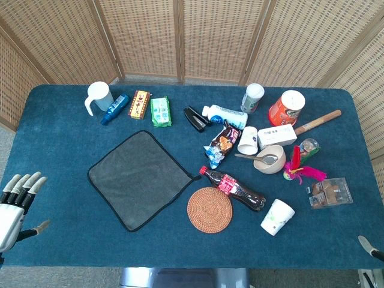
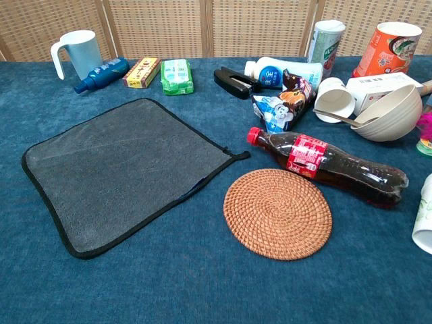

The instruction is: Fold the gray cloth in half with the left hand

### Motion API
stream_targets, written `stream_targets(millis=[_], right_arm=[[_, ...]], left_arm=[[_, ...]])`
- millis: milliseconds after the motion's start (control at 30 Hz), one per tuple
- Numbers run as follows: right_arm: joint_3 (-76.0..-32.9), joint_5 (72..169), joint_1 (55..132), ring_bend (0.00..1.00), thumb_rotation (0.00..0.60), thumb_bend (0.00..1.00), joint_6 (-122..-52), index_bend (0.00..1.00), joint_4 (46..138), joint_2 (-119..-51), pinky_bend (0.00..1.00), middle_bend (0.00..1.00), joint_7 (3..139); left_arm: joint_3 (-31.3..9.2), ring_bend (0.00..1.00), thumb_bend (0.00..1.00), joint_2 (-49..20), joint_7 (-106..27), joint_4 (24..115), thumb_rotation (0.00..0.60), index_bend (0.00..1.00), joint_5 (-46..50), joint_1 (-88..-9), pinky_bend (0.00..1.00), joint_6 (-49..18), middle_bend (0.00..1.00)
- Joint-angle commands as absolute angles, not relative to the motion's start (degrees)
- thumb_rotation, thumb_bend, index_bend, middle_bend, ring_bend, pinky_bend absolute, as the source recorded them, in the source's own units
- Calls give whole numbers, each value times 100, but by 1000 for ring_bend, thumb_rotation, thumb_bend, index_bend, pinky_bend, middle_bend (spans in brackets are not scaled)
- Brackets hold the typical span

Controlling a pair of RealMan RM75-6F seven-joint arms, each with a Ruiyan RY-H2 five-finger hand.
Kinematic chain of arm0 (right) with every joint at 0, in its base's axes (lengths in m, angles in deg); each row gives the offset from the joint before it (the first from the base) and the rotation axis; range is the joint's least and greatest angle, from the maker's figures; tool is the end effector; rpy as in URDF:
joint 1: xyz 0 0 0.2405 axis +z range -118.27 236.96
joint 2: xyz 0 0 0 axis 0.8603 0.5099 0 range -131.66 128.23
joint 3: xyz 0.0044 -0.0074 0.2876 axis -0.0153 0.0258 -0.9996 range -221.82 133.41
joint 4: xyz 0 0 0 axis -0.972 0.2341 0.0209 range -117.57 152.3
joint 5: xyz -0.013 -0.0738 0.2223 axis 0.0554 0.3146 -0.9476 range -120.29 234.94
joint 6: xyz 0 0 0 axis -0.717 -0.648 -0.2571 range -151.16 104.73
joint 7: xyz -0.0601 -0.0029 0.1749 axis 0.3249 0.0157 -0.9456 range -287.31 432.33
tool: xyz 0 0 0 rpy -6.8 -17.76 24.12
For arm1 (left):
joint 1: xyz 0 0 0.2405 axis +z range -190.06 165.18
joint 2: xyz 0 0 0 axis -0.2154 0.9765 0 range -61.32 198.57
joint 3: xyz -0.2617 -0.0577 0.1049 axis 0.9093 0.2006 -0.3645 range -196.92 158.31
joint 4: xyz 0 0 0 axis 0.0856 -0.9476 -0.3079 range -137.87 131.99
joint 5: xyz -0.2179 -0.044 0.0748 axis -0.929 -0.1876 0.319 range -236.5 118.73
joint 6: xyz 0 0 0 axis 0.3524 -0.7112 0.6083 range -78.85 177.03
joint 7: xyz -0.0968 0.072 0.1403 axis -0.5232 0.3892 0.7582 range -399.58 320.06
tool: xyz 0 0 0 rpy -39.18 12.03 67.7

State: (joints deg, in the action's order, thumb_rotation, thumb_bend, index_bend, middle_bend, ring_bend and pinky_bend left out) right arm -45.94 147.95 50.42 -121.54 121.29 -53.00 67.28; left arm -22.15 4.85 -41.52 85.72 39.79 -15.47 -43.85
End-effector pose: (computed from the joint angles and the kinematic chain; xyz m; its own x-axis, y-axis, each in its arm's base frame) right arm -0.3319 -0.1392 0.2353 0.3486 0.1187 0.9297 -0.9351 0.1125 0.3362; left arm -0.3320 0.1891 0.1474 0.4282 -0.0191 0.9035 0.8840 -0.1987 -0.4232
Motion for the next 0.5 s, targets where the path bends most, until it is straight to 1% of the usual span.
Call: stream_targets(millis=[33,167,300,433,500], right_arm=[[-4594,14782,5052,0,600,11,-12130,0,12128,-5303,0,0,6745],[-4597,14772,5059,0,600,9,-12118,0,12126,-5296,0,0,6727],[-4599,14759,5045,0,600,10,-12140,0,12147,-5261,0,0,6623],[-4602,14744,5046,0,600,9,-12133,0,12152,-5237,0,0,6577],[-4601,14742,5051,0,600,10,-12123,0,12153,-5233,0,0,6568]], left_arm=[[-2220,0,138,479,-4142,8580,600,68,3986,-1558,39,-4358,0],[-2241,0,138,453,-4084,8583,600,77,4008,-1571,44,-4307,0],[-2204,0,138,423,-4079,8608,600,109,3978,-1629,42,-4225,0],[-2001,0,139,399,-4104,8664,600,146,3869,-1857,35,-4028,0],[-1855,0,139,398,-4066,8693,600,154,3777,-2062,35,-3798,0]])
